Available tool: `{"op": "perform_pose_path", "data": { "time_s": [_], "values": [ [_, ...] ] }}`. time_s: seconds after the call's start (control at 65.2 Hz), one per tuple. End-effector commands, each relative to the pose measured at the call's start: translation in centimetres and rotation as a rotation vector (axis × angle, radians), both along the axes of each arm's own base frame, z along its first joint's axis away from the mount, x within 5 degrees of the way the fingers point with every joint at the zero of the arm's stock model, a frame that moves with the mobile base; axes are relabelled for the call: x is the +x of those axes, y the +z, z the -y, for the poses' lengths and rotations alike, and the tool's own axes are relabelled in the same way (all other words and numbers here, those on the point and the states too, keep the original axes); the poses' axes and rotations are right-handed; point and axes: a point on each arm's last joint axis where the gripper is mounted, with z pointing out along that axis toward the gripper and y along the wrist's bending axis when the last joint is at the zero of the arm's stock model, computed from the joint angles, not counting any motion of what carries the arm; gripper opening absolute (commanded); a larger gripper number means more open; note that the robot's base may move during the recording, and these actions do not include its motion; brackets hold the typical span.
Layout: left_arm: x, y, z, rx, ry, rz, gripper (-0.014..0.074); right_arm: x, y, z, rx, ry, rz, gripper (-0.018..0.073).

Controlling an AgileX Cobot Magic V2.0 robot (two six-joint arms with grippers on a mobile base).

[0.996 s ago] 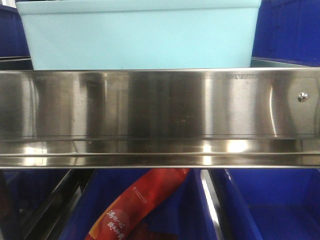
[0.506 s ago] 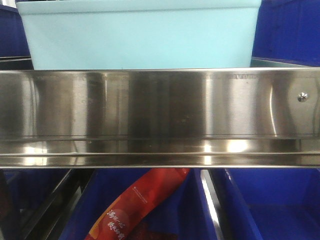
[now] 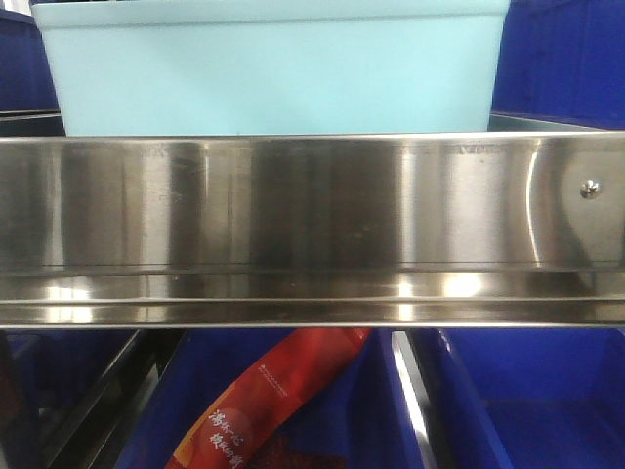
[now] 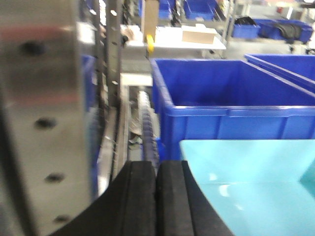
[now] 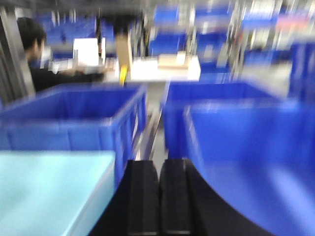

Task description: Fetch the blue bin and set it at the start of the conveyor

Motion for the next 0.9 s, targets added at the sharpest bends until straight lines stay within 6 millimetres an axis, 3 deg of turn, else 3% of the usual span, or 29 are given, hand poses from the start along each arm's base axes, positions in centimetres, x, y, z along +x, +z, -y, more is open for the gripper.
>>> {"op": "perform_pose_path", "data": {
  "time_s": [0.0, 0.261, 0.414, 0.521, 0.72, 0.889],
  "values": [
    [1.7, 0.4, 0.5, -0.019, -0.030, -0.039, -0.0111, 2.5, 0.0, -0.1, 0.015, 0.023, -0.137, -0.0166],
    [7.2, -1.7, 4.1, 0.007, -0.156, -0.165, -0.0111, 9.8, 0.0, -0.9, 0.035, 0.081, -0.293, -0.0166],
    [10.7, -2.5, 5.4, -0.088, -0.146, -0.232, -0.0111, 13.8, -0.6, -3.9, 0.053, 0.179, -0.357, -0.0140],
    [13.4, -3.4, 5.8, -0.122, -0.113, -0.304, -0.0111, 16.8, -1.0, -5.9, 0.087, 0.155, -0.401, -0.0141],
    [16.9, -4.0, 7.2, -0.060, -0.002, -0.414, -0.0111, 20.5, -2.0, -8.6, 0.023, 0.056, -0.573, -0.0141],
    [18.4, -4.3, 7.4, -0.068, 0.059, -0.466, -0.0111, 23.0, -3.3, -9.8, 0.001, 0.038, -0.689, -0.0141]
  ]
}}
